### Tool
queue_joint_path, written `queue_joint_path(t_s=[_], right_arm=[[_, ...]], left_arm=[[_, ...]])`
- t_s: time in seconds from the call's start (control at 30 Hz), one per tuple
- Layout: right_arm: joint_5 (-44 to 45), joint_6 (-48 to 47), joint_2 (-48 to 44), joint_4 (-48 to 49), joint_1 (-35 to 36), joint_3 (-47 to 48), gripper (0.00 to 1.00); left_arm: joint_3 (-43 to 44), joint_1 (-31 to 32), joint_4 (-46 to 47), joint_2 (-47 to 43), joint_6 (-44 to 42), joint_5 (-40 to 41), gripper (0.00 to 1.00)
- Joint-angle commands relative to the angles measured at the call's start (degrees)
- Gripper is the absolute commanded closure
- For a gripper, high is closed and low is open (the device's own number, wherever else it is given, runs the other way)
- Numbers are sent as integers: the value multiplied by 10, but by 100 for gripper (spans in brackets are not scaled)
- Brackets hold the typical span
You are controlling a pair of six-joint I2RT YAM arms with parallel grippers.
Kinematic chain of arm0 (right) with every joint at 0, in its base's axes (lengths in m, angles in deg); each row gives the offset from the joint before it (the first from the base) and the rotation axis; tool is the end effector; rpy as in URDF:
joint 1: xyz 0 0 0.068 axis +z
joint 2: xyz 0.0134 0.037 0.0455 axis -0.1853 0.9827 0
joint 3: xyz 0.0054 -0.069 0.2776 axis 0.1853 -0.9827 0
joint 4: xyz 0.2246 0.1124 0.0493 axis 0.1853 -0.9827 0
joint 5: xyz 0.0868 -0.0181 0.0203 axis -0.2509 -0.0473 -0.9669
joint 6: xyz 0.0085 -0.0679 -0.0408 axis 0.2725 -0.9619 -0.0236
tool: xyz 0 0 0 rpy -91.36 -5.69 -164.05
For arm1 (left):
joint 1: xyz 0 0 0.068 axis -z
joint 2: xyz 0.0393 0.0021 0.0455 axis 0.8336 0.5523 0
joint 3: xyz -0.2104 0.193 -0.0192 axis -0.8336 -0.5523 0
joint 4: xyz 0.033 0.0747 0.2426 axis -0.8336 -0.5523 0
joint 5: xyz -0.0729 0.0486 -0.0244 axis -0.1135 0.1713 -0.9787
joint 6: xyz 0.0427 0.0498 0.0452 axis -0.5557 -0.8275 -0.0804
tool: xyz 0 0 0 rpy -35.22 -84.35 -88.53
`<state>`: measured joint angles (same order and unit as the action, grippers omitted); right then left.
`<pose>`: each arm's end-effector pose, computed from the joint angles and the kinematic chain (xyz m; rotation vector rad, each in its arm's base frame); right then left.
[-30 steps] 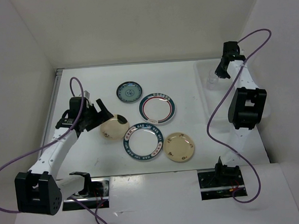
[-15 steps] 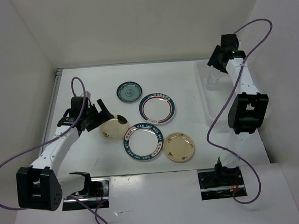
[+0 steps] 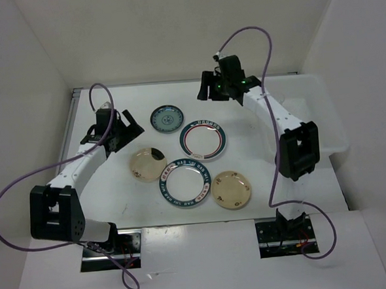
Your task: Place the mixed dishes into the plastic bin
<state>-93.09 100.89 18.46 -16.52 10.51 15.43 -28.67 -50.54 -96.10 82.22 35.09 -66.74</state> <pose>0.4270 0.1763 0.3356 -0.1104 2.2165 0.5637 0.3151 -0.0325 0.2506 -0.7248 2.1704 -0.4474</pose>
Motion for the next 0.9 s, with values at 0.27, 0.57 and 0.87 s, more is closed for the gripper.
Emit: queue_joint_path(t_s=[0.27,0.57,0.87], right_arm=[[-53,-21,147,33,13,101,39],[-122,-21,299,-15,13,267,41],[-159,-14,398,-52,13,389,41]], left_arm=[[70,2,165,136,46,113,5],[158,2,170,292,70,96,23],[237,2,144,363,65,115,54]])
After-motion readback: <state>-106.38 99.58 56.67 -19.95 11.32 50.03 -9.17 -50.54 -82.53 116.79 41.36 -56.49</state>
